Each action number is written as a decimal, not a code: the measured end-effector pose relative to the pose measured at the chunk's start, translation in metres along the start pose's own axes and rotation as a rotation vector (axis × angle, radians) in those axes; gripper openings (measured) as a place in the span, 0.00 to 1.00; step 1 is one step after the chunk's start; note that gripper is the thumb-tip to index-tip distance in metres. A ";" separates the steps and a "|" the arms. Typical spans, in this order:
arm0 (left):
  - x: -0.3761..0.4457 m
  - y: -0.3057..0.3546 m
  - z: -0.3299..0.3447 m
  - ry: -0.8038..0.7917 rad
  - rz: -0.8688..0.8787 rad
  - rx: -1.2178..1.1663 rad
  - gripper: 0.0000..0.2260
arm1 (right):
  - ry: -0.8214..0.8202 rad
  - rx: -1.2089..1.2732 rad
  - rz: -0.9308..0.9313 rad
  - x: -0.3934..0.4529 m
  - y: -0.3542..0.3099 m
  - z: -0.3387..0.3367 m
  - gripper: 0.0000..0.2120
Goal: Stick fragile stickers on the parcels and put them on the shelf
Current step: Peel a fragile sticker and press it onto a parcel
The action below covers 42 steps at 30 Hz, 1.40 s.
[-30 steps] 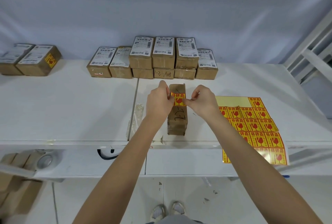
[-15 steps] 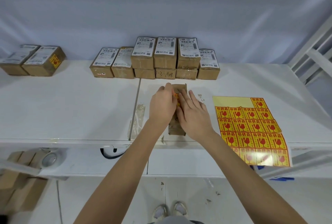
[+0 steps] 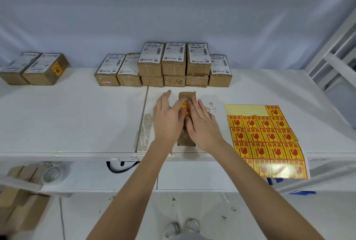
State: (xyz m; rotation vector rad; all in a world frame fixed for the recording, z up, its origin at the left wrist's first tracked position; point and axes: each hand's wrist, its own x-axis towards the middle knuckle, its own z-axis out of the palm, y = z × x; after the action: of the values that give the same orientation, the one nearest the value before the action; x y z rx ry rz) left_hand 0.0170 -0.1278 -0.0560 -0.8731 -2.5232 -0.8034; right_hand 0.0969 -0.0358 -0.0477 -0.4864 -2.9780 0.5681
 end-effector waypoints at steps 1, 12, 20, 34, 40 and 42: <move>-0.003 0.000 0.001 -0.056 0.026 -0.028 0.13 | -0.001 0.008 -0.001 0.000 0.000 0.000 0.26; -0.011 0.002 -0.005 -0.430 -0.110 0.104 0.29 | -0.022 0.019 0.007 -0.001 -0.001 0.000 0.26; -0.007 0.005 -0.013 -0.475 -0.070 0.239 0.25 | -0.001 -0.036 -0.146 0.002 0.005 -0.006 0.30; 0.003 0.010 -0.021 -0.508 0.249 0.243 0.28 | 0.067 -0.040 -0.043 -0.004 0.013 0.004 0.38; -0.009 -0.009 -0.013 -0.490 0.198 0.190 0.31 | 0.049 -0.015 -0.036 -0.003 0.010 0.005 0.32; -0.012 -0.005 -0.011 -0.468 0.140 0.161 0.32 | 0.050 -0.001 -0.031 -0.003 0.010 0.005 0.29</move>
State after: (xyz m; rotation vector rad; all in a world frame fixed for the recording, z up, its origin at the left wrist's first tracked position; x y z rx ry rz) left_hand 0.0246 -0.1430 -0.0555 -1.2860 -2.8237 -0.3752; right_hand 0.1018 -0.0303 -0.0564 -0.4465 -2.9327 0.5434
